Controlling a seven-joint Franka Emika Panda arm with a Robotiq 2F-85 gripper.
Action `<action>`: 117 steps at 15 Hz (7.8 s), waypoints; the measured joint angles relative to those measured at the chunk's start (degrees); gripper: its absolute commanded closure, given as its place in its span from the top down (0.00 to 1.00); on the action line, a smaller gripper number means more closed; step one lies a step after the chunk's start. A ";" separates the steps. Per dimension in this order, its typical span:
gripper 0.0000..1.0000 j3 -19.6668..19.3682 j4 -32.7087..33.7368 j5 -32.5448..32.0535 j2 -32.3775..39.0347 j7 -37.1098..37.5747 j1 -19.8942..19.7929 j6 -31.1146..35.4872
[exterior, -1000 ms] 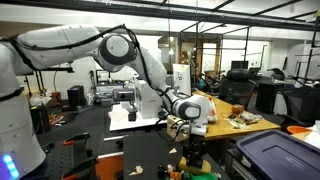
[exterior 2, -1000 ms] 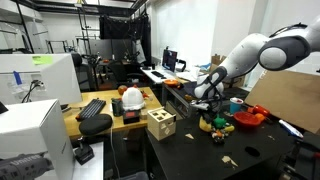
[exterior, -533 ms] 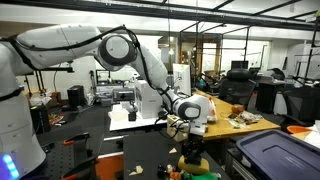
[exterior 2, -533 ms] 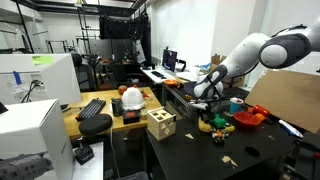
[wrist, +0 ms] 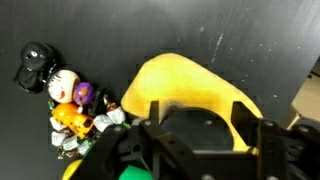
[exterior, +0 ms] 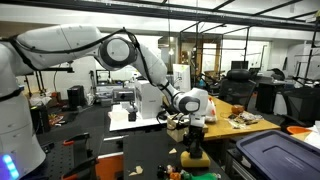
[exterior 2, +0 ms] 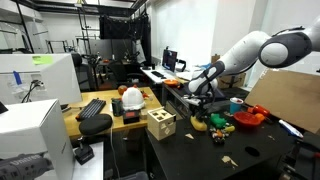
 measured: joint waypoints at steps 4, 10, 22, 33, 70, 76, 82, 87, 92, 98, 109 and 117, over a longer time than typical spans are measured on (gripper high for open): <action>0.50 0.75 3.63 0.05 0.23 0.35 -0.08 -0.58; 1.00 0.88 7.21 -0.12 1.74 0.32 -0.11 -3.43; 1.00 0.66 6.89 -5.69 1.87 -16.71 -1.01 -6.78; 1.00 1.54 8.19 -6.34 2.78 -37.37 -3.88 -7.79; 0.46 9.81 15.86 5.57 6.71 -43.92 -10.83 -19.60; 1.00 10.58 15.84 6.74 7.06 -40.79 -10.49 -19.25; 1.00 9.86 15.83 5.31 7.98 -40.53 -9.57 -19.23; 1.00 9.30 15.83 1.62 8.44 -40.55 -8.50 -19.22; 1.00 7.71 15.83 -2.90 8.54 -40.55 -6.59 -18.68; 1.00 6.19 15.83 -5.92 8.80 -40.55 -4.68 -16.08; 1.00 5.14 15.86 -7.22 10.01 -40.54 -3.87 -11.38; 1.00 4.30 16.16 -8.38 10.02 -40.61 -3.57 -8.78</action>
